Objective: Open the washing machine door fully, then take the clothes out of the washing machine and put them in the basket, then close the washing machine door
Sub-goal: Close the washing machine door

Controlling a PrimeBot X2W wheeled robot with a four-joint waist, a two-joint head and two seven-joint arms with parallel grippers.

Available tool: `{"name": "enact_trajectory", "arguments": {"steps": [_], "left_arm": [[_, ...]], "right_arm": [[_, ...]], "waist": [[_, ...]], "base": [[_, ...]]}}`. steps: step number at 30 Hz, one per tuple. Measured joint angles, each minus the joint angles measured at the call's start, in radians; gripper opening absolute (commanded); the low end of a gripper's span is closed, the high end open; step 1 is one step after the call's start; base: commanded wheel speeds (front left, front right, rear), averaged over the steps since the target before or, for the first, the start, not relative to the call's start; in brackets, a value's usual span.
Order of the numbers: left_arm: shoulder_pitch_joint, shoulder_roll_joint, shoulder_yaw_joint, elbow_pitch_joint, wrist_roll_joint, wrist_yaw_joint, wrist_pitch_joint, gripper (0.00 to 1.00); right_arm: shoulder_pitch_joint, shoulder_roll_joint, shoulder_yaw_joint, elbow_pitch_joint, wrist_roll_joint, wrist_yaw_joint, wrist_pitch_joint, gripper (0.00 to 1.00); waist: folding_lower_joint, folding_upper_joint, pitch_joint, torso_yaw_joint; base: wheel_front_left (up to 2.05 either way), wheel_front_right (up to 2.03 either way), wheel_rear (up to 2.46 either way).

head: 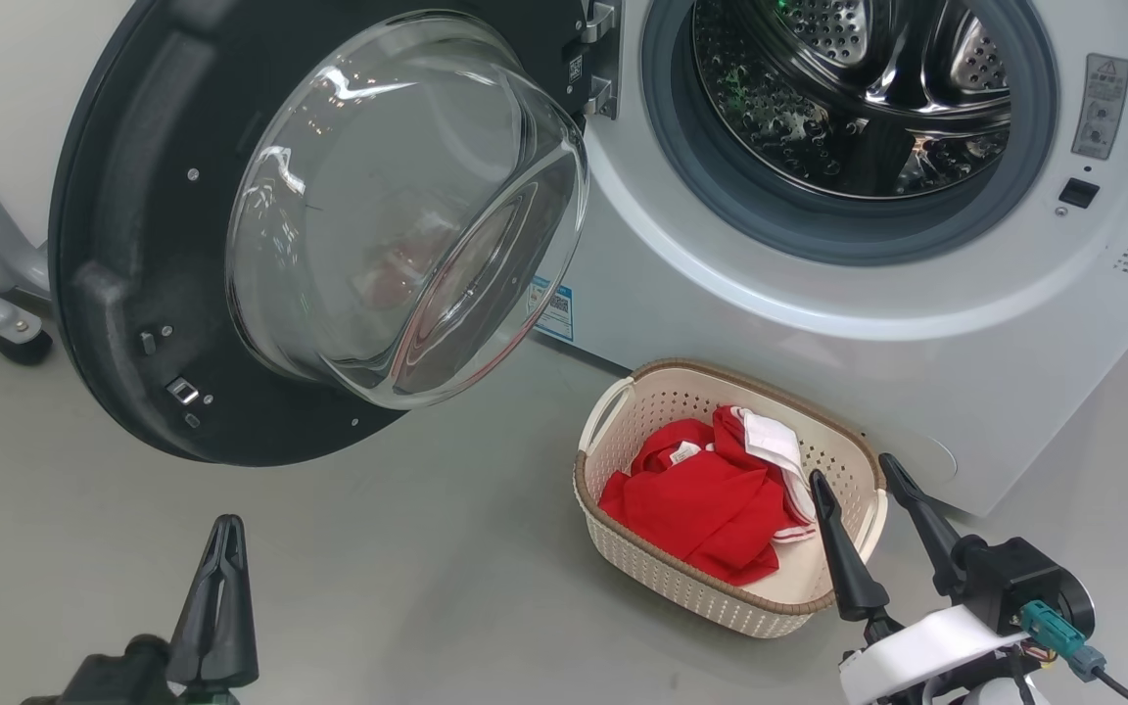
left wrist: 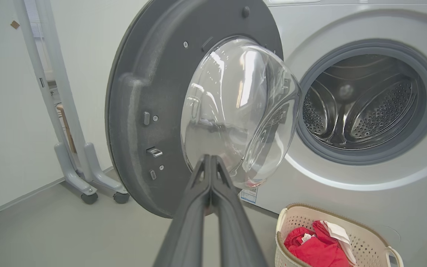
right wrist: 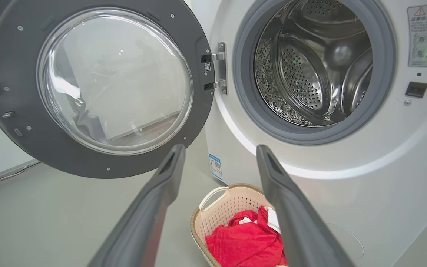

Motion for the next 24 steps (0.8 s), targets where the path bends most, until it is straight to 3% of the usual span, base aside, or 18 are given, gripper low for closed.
{"name": "enact_trajectory", "arguments": {"steps": [3,9,12,14,18,24], "left_arm": [[0.0,-0.001,0.0,-0.01,-0.058,-0.02,0.0,0.0],[-0.001,-0.005,0.014,-0.062,-0.285,-0.066,-0.003,0.0],[-0.004,-0.005,0.02,-0.104,-0.454,-0.1,-0.012,0.0],[-0.011,-0.005,0.018,-0.141,-0.623,-0.103,-0.031,0.0],[-0.037,-0.007,0.013,-0.225,-0.832,-0.113,-0.072,0.0],[-0.096,-0.009,0.168,-0.299,-1.06,-0.175,-0.081,0.0]], "right_arm": [[0.0,0.0,0.001,0.0,0.0,0.001,0.0,1.0],[0.0,0.0,0.003,0.003,-0.001,0.001,0.0,1.0],[0.0,0.0,0.004,0.003,-0.001,0.001,0.0,1.0],[-0.001,0.0,0.006,0.003,-0.003,0.001,0.0,1.0],[-0.004,-0.002,0.007,0.001,-0.006,0.001,0.0,1.0],[-0.007,-0.009,0.007,-0.002,-0.008,0.004,0.0,1.0]], "waist": [[0.0,0.0,0.0,0.0],[0.0,0.0,0.001,0.001],[0.0,0.0,0.003,0.002],[0.0,0.0,0.007,0.003],[0.0,0.0,0.018,0.006],[0.0001,0.0,0.036,0.01]], "base": [[0.0,0.0,0.0],[0.0,0.0,0.0],[0.0,0.0,0.0],[0.0,0.0,0.0],[0.0,0.0,0.0],[0.0,0.0,0.0]]}}
